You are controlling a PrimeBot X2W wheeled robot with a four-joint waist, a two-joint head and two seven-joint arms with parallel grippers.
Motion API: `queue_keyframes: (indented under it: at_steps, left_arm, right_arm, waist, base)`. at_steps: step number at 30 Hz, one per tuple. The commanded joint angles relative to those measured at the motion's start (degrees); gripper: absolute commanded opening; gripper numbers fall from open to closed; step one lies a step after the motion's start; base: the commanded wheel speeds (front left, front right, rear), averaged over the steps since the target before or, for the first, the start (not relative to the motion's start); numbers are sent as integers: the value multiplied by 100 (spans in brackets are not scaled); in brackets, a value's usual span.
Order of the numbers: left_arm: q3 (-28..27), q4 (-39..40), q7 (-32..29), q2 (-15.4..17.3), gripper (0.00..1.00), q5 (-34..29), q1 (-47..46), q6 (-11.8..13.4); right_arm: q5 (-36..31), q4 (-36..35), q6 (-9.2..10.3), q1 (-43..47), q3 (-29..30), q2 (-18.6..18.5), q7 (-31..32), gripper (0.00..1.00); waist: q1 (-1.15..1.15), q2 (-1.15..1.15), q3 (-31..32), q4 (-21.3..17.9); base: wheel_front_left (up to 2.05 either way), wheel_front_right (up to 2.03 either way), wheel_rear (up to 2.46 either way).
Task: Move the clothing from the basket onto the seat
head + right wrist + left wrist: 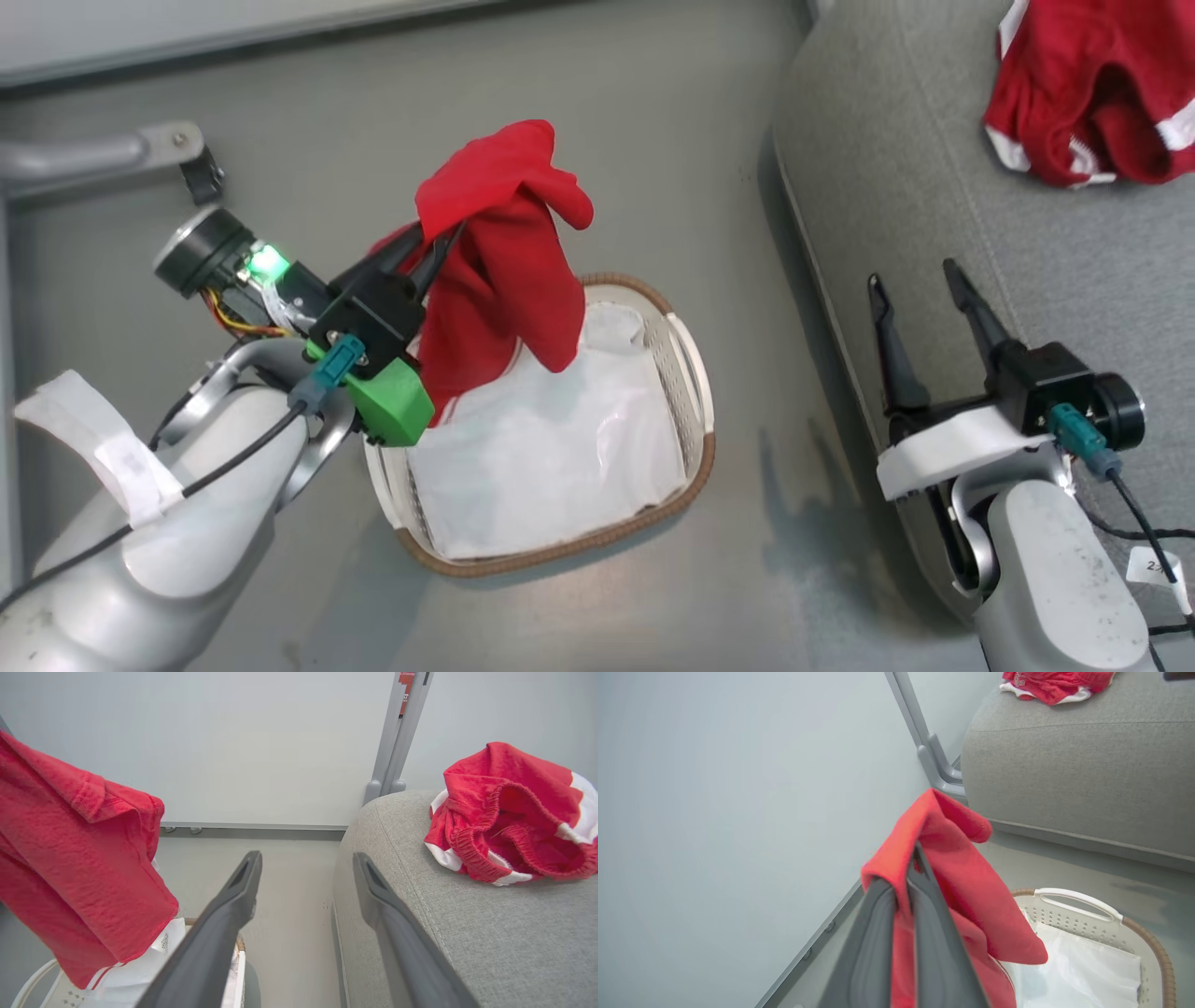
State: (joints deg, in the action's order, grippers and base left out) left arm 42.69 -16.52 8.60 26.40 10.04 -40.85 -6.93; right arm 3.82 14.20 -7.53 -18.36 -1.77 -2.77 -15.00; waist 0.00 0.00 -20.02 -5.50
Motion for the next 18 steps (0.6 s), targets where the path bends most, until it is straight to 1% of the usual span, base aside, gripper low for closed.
queue_keyframes:
  at_steps: [1,5,9,13,18]
  left_arm:
    - [-40,190,-93,92,0,40,-158,-4]
    - [-169,639,-403,263,0,181,-465,-23]
    - [-333,890,-613,326,0,273,-783,-16]
    - [-457,973,-741,305,0,347,-1003,45]
    - [-468,919,-845,184,0,424,-1180,59]
  right_arm:
    - [33,44,8,111,-59,-22,-28,100]
    - [101,117,8,137,-254,-22,-28,100]
    - [165,179,8,103,-535,-23,-28,100]
    - [271,234,8,33,-951,-23,-28,100]
    - [418,335,8,38,-1560,-23,-28,100]
  waist:
    - [0,0,796,127]
    - [0,0,1016,96]
    - [0,0,1143,79]
    - [0,0,1254,63]
    - [0,0,1428,84]
  base:
    - [0,0,0]
    - [0,0,0]
    - [0,0,0]
    - [0,0,0]
    - [0,0,0]
